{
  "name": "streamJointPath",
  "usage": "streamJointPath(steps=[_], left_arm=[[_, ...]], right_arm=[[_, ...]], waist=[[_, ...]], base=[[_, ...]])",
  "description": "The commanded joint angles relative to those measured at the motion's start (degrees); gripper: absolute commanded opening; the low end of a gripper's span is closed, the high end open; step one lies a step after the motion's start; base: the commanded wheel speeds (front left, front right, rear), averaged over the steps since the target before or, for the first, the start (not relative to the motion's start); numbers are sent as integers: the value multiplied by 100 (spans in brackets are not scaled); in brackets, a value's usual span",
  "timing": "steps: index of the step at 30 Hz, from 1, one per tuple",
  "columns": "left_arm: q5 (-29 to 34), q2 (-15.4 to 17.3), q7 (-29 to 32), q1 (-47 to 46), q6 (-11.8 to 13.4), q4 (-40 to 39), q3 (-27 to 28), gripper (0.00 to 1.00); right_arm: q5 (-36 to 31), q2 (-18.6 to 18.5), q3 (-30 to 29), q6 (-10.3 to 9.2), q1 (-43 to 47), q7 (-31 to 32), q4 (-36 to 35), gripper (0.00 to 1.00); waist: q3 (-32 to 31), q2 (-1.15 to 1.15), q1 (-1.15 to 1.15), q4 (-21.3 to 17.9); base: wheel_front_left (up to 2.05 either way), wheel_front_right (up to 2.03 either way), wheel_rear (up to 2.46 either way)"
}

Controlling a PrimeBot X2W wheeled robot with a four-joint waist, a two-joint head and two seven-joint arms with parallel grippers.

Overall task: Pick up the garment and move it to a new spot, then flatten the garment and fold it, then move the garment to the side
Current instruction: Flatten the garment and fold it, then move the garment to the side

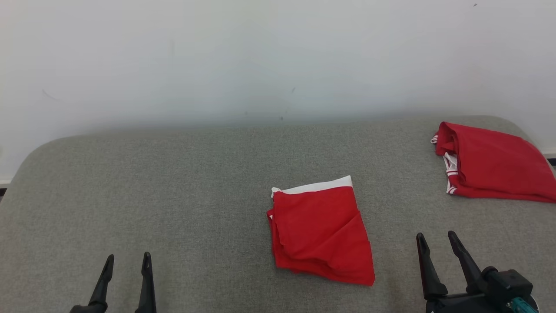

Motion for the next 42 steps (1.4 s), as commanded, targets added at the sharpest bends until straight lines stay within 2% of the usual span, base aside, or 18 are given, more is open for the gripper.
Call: streamJointPath(steps=[1,23,42], left_arm=[[22,-16,-18,92,33,-14,23,100],[85,92,-18,201,162,207,99,100],[5,132,-18,134,236,262,54,100]], right_arm=[[-33,20,-23,3,80,-23,-65,100],[-93,261,-186,3,588,84,-372,100],[-174,280,-104,3,600,218,-453,100]], waist=[[-4,0,1,12],[-75,0,1,149],[-79,0,1,182]], base=[[0,0,0],[0,0,0],[0,0,0]])
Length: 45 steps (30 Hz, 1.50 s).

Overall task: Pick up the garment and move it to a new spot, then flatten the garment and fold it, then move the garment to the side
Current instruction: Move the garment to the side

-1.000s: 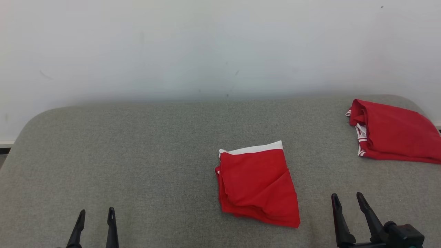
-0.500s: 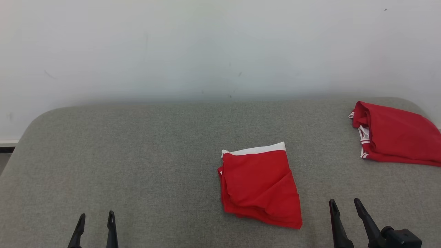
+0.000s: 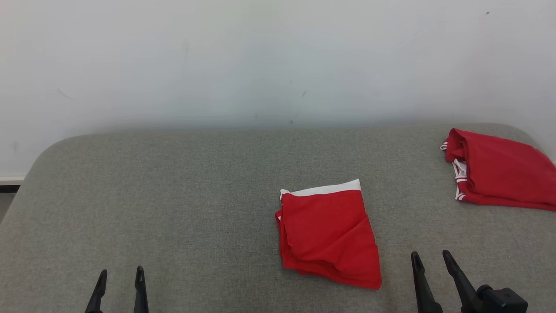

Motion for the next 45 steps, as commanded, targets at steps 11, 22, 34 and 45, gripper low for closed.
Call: streamJointPath(steps=[11,22,34,45], left_arm=[[-67,21,-18,-39,42,6,-48,100],[-87,12,-18,-143,23,29,-152,100],[-115,-14,-18,-366,-36,159,-303,100],[-100,-50,-18,-613,-55,182,-409,100]], right_arm=[[5,16,91,3,-188,78,80,100],[250,-326,273,3,-1480,502,1120,100],[302,-463,631,3,-2812,820,3191,100],[458,-335,843,3,-3496,679,4608,100]], waist=[[19,0,0,40],[146,0,0,234],[409,0,0,636],[758,0,0,854]], base=[[0,0,0],[0,0,0],[0,0,0],[0,0,0]])
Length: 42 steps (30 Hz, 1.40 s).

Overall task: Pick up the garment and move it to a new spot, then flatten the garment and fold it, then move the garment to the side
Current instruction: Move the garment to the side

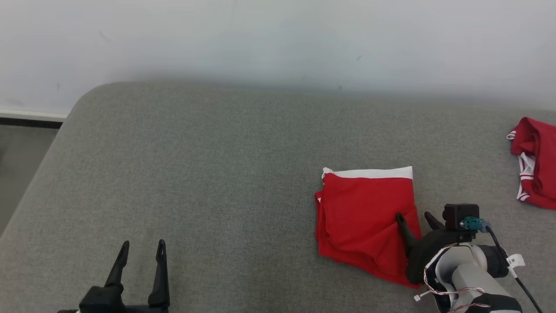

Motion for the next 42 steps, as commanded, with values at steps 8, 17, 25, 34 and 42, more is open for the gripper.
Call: streamJointPath(steps=[8,17,25,34,42], left_arm=[[-37,-14,-18,-231,-21,49,41,100],[-47,-37,-18,-307,-25,60,93,100],[-28,-54,-18,-416,-46,-126,93,100],[-9,-5,-18,-761,-94,-609,130,100],[75,188,-18,-977,-136,-1231,291,100]], right_arm=[[271,215,192,3,-255,-53,731,100],[551,245,519,-3,-500,-188,897,0],[502,-262,1231,-3,-1045,-129,616,0],[716,-1187,2188,-3,-2028,190,-137,0],[1117,-2206,2628,-3,-2834,356,-583,0]], waist=[[247,-1,-1,14],[317,-1,-1,-95],[618,-1,-1,-228],[1544,-1,-1,-693],[2309,-1,-1,-1146]], base=[[0,0,0],[0,0,0],[0,0,0],[0,0,0],[0,0,0]])
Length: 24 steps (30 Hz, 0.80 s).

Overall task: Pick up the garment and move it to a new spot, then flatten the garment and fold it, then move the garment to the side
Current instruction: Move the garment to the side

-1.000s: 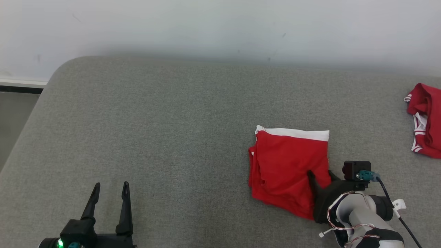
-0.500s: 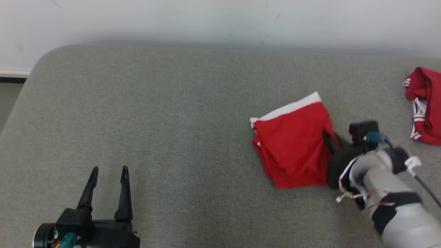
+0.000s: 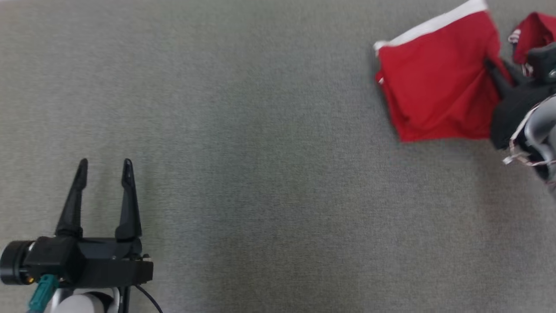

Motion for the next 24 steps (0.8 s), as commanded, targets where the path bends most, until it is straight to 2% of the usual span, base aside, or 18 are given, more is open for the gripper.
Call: streamJointPath(steps=[1,2,12,20,24], left_arm=[[49,65,-18,-76,-28,-135,48,100],[49,65,-18,-76,-28,-135,48,100],[171,312,-18,19,-4,-704,127,100],[223,417,12,123,52,-1065,144,100],[208,467,30,165,63,-1155,165,100]], right_arm=[[64,-173,51,-11,-183,-24,-54,0],[64,-173,51,-11,-183,-24,-54,0],[367,-1124,129,-11,-817,-120,25,0],[344,-1611,268,-11,-1196,-124,295,0],[330,-1681,369,-11,-1349,-184,481,0]], waist=[[592,-1,-2,-480],[592,-1,-2,-480],[1037,-1,-2,-834],[1203,-1,-2,-897],[1227,-1,-2,-894]], base=[[0,0,0],[0,0,0],[0,0,0],[0,0,0],[0,0,0]])
